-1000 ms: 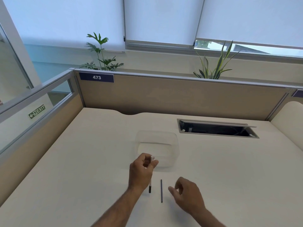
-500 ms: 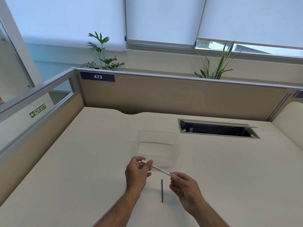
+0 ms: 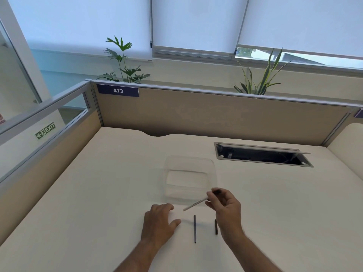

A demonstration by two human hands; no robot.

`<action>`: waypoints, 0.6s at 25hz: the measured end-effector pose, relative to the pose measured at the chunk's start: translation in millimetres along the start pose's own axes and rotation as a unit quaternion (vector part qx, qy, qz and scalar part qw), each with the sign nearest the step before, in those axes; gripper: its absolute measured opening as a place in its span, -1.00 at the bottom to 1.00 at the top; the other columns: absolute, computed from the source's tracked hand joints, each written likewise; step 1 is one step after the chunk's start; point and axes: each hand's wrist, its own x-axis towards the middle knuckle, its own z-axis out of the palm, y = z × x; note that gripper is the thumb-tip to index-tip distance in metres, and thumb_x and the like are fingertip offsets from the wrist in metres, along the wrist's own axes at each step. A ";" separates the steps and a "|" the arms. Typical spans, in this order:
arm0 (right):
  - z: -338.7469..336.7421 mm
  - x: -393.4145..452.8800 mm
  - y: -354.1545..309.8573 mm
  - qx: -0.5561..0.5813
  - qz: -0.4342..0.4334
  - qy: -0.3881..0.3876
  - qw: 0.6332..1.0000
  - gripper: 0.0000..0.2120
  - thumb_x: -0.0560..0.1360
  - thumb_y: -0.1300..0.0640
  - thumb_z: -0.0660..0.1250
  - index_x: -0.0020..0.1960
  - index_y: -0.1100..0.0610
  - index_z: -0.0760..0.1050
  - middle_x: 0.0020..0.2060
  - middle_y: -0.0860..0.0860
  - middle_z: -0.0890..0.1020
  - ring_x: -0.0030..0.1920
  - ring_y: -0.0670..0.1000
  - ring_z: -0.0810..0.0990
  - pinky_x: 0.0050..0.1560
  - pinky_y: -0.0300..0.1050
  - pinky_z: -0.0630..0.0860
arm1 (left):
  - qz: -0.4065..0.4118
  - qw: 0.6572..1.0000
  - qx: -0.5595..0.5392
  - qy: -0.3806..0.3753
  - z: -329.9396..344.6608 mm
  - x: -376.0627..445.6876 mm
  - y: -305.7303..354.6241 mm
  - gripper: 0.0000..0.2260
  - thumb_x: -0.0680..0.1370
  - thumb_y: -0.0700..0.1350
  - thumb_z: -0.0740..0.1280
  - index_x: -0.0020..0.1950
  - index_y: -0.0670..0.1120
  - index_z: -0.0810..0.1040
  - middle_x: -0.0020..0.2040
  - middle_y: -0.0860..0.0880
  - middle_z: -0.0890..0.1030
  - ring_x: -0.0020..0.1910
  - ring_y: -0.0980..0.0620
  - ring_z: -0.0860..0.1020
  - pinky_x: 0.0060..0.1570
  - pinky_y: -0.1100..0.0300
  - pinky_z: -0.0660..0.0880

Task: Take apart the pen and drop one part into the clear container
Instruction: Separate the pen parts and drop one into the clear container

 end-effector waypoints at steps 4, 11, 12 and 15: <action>8.8 -5.3 -0.1 -0.145 -0.101 -0.049 0.983 -0.84 0.50 0.28 0.45 -0.06 0.02 0.65 -0.20 0.00 0.73 -0.16 0.03 0.71 -0.10 0.01 0.68 | 0.000 0.991 0.118 -0.059 10.9 -6.3 -22.6 -0.20 0.45 0.46 0.05 0.56 0.03 0.08 0.61 -0.02 0.03 0.57 -0.01 -0.08 0.48 -0.11 -0.17; 22.5 -10.3 -4.6 -0.231 -0.190 -0.107 0.948 -0.74 0.48 0.30 0.45 -0.05 -0.07 0.61 -0.14 -0.20 0.72 -0.10 -0.11 0.72 -0.11 -0.20 0.66 | 0.041 0.993 0.104 -0.021 17.0 -15.9 -31.0 -0.15 0.43 0.49 -0.08 0.57 -0.01 0.03 0.59 -0.05 -0.07 0.47 0.11 -0.26 0.41 -0.19 -0.33; 24.1 -11.1 -4.8 -0.231 -0.197 -0.110 0.946 -0.72 0.48 0.30 0.45 -0.05 -0.10 0.61 -0.14 -0.20 0.72 -0.09 -0.11 0.72 -0.11 -0.22 0.65 | 0.044 0.993 0.106 -0.015 16.9 -16.3 -31.0 -0.17 0.45 0.48 -0.05 0.56 -0.02 0.08 0.58 -0.06 -0.01 0.48 0.11 -0.21 0.41 -0.19 -0.30; 26.0 -15.0 -0.1 -0.226 -0.218 -0.124 0.941 -0.79 0.48 0.25 0.44 -0.04 -0.07 0.62 -0.13 -0.18 0.72 -0.09 -0.11 0.72 -0.11 -0.29 0.63 | 0.045 0.990 0.130 -0.023 14.2 -17.3 -29.7 -0.20 0.47 0.47 -0.02 0.52 -0.04 0.24 0.55 -0.10 0.19 0.51 0.02 -0.04 0.39 -0.21 -0.17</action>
